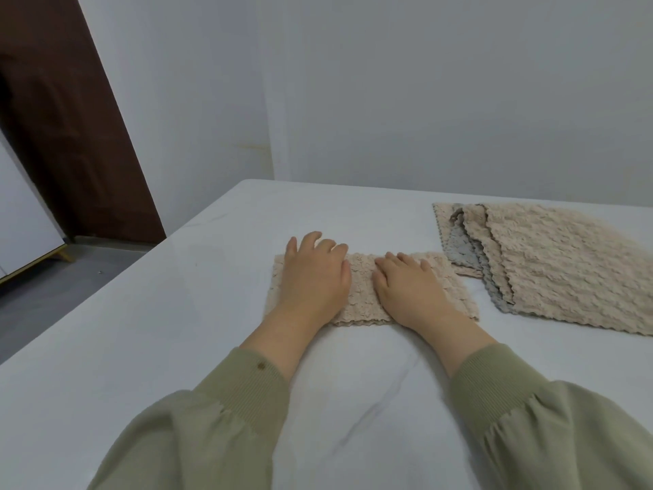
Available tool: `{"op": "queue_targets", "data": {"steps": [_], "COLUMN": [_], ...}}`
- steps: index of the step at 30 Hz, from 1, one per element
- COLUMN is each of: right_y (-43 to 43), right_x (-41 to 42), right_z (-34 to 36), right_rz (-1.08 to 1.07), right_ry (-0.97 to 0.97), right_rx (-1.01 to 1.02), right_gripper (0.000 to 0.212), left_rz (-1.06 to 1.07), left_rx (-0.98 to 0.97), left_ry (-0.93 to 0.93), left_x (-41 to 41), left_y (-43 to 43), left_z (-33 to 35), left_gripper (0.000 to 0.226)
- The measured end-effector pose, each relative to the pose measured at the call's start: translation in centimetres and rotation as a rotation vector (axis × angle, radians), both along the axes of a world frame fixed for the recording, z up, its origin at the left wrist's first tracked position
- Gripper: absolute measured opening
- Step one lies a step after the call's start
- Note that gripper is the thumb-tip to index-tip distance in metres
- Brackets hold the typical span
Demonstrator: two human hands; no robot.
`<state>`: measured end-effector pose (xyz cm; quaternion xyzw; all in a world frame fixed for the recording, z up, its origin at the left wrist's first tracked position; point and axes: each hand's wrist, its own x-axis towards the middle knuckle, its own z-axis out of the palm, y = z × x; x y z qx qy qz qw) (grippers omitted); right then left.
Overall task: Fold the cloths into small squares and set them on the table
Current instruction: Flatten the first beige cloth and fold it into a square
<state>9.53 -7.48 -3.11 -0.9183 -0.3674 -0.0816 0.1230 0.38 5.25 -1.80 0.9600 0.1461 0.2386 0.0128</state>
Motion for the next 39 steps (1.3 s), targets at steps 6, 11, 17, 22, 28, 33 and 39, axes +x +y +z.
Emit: {"op": "queue_targets", "data": {"steps": [6, 11, 17, 22, 28, 33, 39], "right_y": [-0.2, -1.7, -2.6, -3.5, -4.0, -4.1, -3.9], "right_x": [0.6, 2.1, 2.9, 5.3, 6.8, 7.0, 7.3], "right_z": [-0.3, -0.1, 0.2, 0.5, 0.4, 0.7, 0.6], "right_rz": [-0.063, -0.147, -0.249, -0.257, -0.232, -0.241, -0.298], "right_ry": [0.099, 0.188, 0.031, -0.054, 0.027, 0.101, 0.134], "right_rx": [-0.120, -0.170, 0.114, 0.194, 0.112, 0.103, 0.062], "right_gripper": [0.052, 0.060, 0.036, 0.035, 0.038, 0.045, 0.039], "left_rz": [0.016, 0.136, 0.212, -0.070, -0.207, -0.201, -0.197], "left_rx": [-0.180, -0.243, -0.180, -0.143, -0.115, -0.109, -0.108], "left_ry": [0.484, 0.495, 0.349, 0.134, 0.464, 0.472, 0.466], "left_x": [1.6, 0.1, -0.9, -0.1, 1.1, 1.1, 1.0], "left_y": [1.2, 3.0, 2.5, -0.2, -1.2, -1.3, -1.3], "left_z": [-1.4, -1.3, -0.3, 0.2, -1.6, -1.6, -1.5], "left_gripper": [0.058, 0.064, 0.065, 0.060, 0.069, 0.069, 0.068]}}
